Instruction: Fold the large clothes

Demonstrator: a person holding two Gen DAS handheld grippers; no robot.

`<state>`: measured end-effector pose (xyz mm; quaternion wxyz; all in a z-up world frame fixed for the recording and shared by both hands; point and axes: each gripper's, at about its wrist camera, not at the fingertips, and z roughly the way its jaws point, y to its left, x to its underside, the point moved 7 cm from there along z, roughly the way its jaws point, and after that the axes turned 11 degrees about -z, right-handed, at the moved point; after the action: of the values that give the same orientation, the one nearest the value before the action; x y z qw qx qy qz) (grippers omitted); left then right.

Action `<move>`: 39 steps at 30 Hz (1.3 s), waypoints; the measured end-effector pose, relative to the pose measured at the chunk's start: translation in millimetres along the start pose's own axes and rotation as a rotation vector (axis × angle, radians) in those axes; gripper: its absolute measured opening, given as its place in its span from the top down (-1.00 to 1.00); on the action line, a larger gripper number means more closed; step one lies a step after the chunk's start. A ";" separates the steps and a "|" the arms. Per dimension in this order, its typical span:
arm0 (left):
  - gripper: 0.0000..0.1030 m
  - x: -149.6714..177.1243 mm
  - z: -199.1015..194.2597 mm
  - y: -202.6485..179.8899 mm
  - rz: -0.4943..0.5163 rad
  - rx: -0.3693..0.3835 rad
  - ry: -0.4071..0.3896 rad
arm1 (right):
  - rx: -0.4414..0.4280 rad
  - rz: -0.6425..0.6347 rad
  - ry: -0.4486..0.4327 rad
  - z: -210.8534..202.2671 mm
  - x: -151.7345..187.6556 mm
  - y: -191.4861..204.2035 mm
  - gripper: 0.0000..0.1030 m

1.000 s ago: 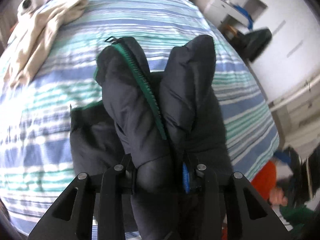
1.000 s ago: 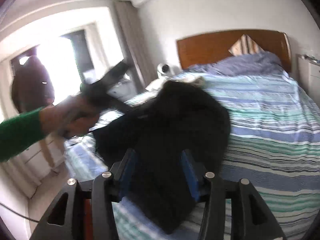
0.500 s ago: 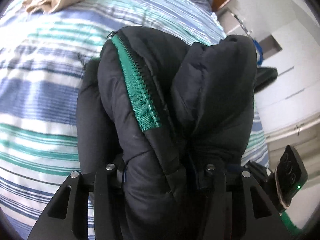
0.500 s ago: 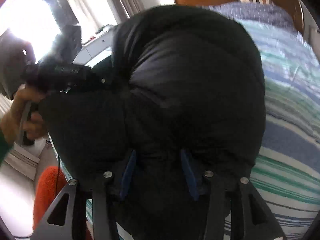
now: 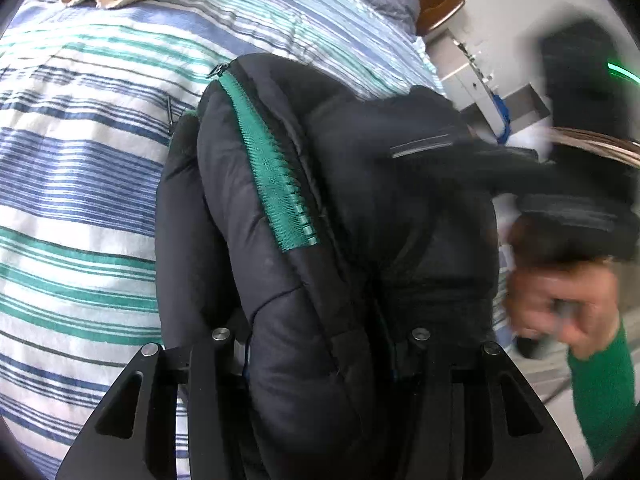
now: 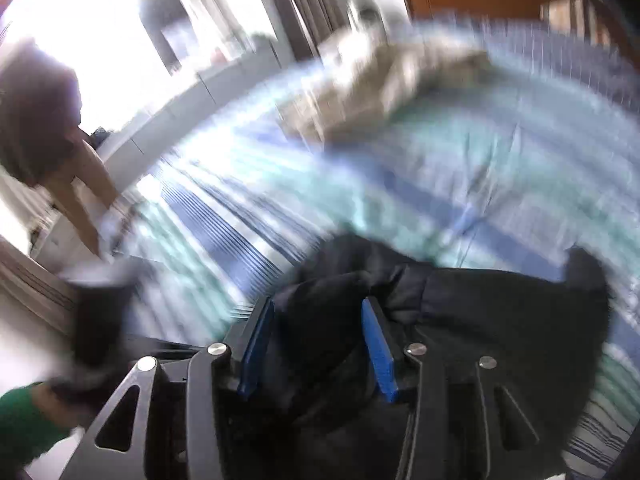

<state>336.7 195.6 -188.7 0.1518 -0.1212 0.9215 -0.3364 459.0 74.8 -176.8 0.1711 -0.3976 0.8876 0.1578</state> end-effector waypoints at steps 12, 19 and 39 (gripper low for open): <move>0.15 -0.6 14.8 24.2 -0.046 0.015 -0.001 | 0.014 0.071 0.075 53.4 10.2 -17.1 0.15; 0.14 -1.2 9.2 11.5 -0.001 -0.022 0.026 | -0.058 0.005 -0.112 -60.9 39.1 21.6 0.12; 0.05 29.5 11.5 -15.5 0.140 -0.169 -0.128 | 0.116 0.016 -0.170 -95.5 249.6 53.9 0.13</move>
<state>315.5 167.8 -192.7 0.2225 -0.0902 0.9412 -0.2375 245.0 -93.4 -191.0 0.2674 -0.3651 0.8806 0.1406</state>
